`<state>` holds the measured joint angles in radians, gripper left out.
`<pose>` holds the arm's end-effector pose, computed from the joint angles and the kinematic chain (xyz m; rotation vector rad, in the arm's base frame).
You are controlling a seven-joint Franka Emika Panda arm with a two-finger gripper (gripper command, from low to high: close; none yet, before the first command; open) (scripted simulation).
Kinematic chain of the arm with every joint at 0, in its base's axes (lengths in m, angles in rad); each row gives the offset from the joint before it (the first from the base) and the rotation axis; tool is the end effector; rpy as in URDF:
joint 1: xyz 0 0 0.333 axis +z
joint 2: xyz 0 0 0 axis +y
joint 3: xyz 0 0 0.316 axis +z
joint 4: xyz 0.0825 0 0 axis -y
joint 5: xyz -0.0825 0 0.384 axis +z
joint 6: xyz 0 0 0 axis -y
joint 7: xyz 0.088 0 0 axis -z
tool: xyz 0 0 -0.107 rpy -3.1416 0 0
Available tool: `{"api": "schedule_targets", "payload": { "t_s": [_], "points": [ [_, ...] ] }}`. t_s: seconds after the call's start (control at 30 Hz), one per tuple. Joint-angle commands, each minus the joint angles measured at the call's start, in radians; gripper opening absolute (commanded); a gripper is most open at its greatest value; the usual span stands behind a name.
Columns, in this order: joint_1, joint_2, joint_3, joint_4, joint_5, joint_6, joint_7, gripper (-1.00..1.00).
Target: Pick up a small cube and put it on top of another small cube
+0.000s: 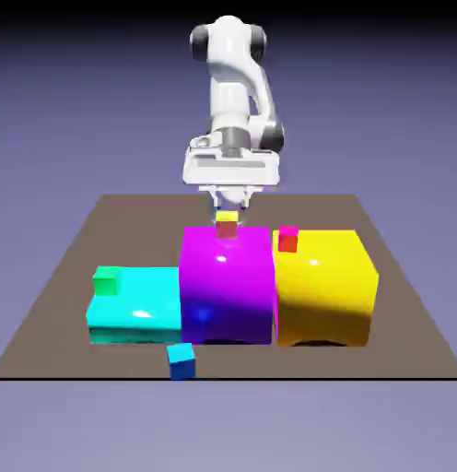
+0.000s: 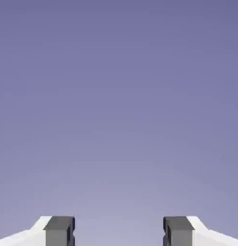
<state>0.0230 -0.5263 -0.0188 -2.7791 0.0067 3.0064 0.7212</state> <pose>0.4001 0.0011 0.4518 -2.5169 0.9538 -0.9889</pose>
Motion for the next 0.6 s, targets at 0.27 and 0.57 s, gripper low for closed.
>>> {"api": "schedule_targets", "payload": {
  "t_s": [0.27,0.57],
  "points": [
    [0.082,0.326,-0.140,0.230,0.050,-0.228,-0.148,0.00],
    [0.164,0.652,-0.280,0.461,0.100,-0.456,-0.296,0.00]
  ]
}}
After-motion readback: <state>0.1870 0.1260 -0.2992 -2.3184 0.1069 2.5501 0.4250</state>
